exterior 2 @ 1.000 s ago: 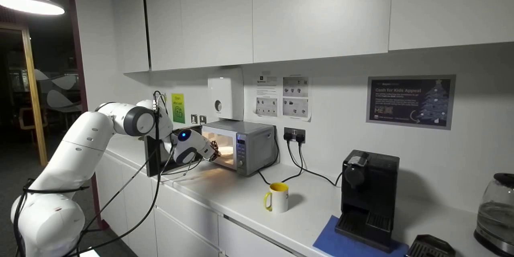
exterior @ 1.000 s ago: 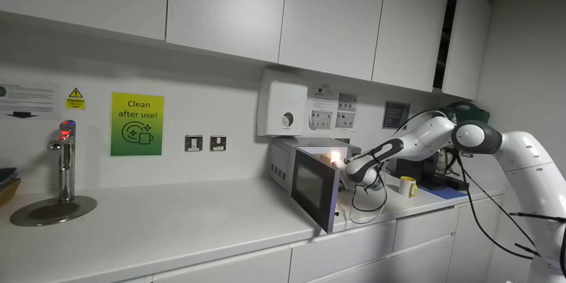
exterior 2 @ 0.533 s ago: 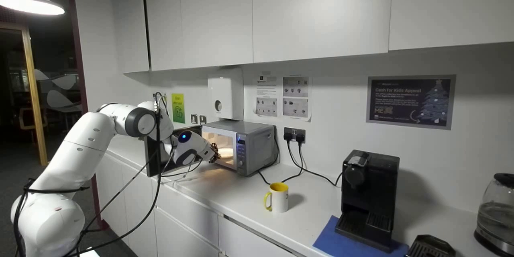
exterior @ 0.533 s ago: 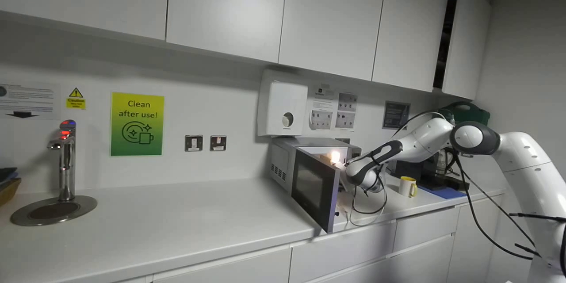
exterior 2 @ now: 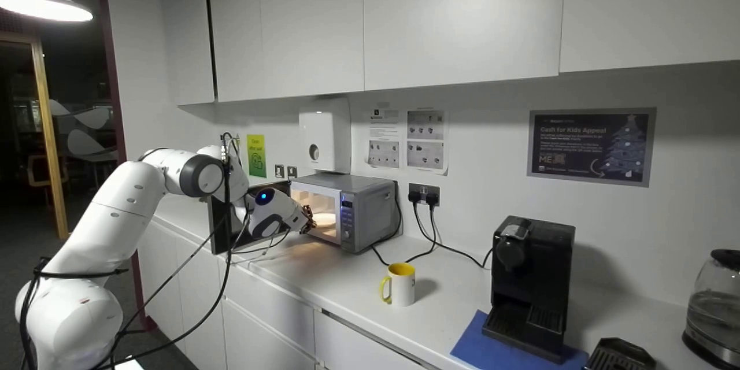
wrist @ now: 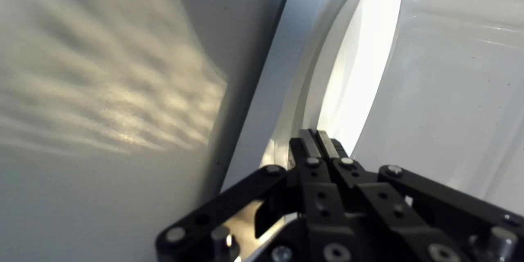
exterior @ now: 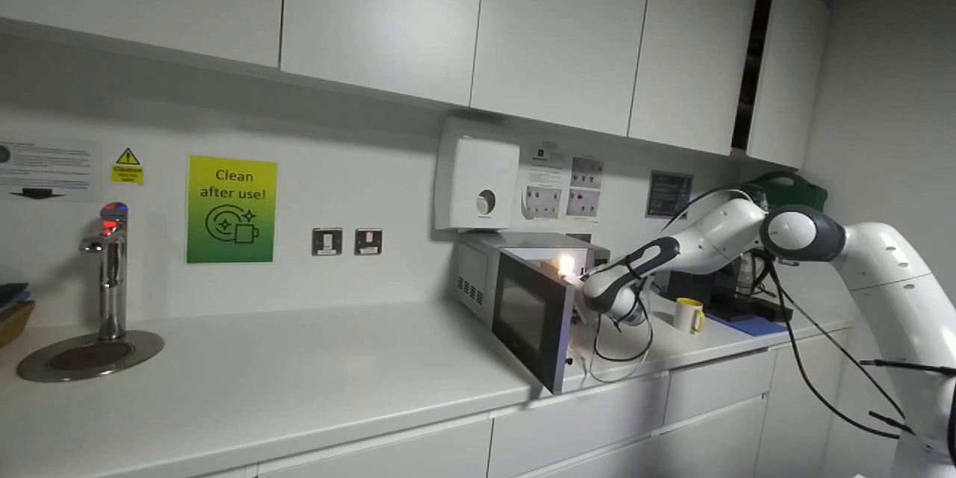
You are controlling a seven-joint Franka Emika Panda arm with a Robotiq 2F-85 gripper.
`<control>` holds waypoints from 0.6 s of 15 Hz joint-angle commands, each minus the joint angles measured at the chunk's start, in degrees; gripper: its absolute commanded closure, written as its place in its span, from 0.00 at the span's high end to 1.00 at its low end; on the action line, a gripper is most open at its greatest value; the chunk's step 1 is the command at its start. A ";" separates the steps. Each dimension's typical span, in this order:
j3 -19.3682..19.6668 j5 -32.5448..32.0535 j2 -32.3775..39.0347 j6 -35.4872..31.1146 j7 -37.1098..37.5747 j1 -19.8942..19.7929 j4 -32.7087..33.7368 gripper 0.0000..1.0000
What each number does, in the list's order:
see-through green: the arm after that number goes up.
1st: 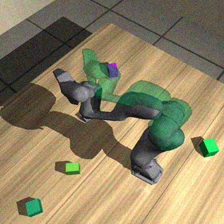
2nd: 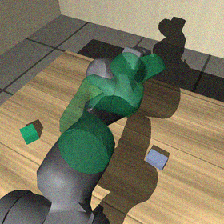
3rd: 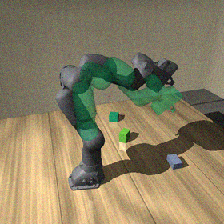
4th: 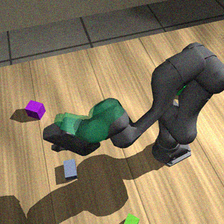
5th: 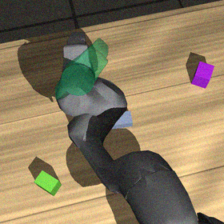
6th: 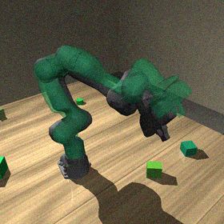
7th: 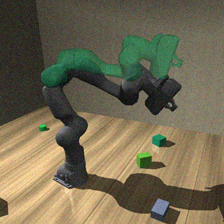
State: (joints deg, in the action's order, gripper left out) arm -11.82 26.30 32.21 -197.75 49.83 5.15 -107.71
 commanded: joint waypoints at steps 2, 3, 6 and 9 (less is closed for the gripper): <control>1.00 1.48 -3.56 -0.89 -1.55 1.83 -2.37 0.01; 1.62 1.95 -3.91 -0.86 -1.58 2.62 -2.41 0.01; 5.84 2.41 -5.33 -0.72 -0.54 6.45 -3.45 0.01; 9.71 3.89 -6.54 -0.72 -0.51 10.13 -4.99 0.01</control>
State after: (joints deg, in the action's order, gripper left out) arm -5.98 27.56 30.06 -197.76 49.80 11.54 -108.46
